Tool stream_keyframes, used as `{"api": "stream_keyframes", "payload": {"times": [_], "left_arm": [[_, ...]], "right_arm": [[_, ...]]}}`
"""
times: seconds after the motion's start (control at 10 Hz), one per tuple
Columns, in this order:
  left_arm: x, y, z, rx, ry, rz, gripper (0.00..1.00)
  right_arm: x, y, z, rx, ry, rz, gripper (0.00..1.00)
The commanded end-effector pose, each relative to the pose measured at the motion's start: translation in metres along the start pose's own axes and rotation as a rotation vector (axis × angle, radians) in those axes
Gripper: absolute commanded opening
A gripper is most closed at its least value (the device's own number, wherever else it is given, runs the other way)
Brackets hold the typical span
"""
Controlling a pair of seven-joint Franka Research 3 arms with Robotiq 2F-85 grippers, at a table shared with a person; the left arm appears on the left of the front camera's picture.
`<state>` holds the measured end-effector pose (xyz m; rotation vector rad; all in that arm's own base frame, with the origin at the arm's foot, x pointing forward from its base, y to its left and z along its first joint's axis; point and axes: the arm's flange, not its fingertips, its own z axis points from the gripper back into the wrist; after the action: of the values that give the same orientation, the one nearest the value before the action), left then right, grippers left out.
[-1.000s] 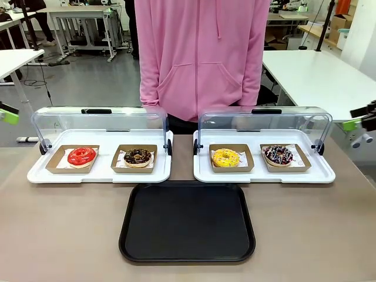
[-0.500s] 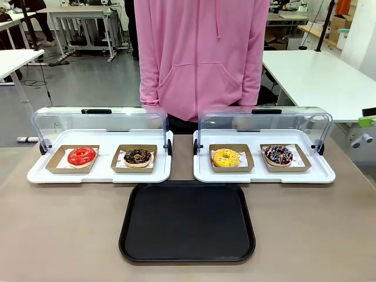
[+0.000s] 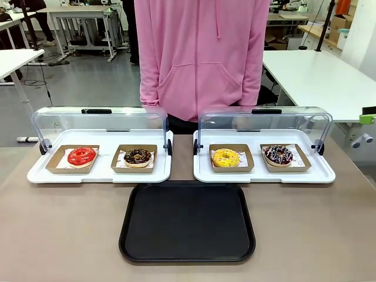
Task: Move the fourth donut from the left to the tray.
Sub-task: Pick up the Paper togo box containing the Donut indicated by the person and place it on the Handle tray.
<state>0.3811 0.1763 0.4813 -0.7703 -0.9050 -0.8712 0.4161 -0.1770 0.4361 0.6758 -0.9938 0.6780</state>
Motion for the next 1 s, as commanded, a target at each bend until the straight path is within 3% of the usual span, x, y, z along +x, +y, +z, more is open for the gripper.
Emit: {"api": "stream_keyframes", "payload": {"times": [0.0,0.9], "left_arm": [[0.0003,-0.0018,0.0015,-0.017,0.01,-0.023,1.0],[0.0003,-0.0018,0.0015,-0.017,0.01,-0.023,1.0]], "right_arm": [[0.0055,0.0021,0.0027,-0.009,0.004,0.043,1.0],[0.0055,0.0021,0.0027,-0.009,0.004,0.043,1.0]]}}
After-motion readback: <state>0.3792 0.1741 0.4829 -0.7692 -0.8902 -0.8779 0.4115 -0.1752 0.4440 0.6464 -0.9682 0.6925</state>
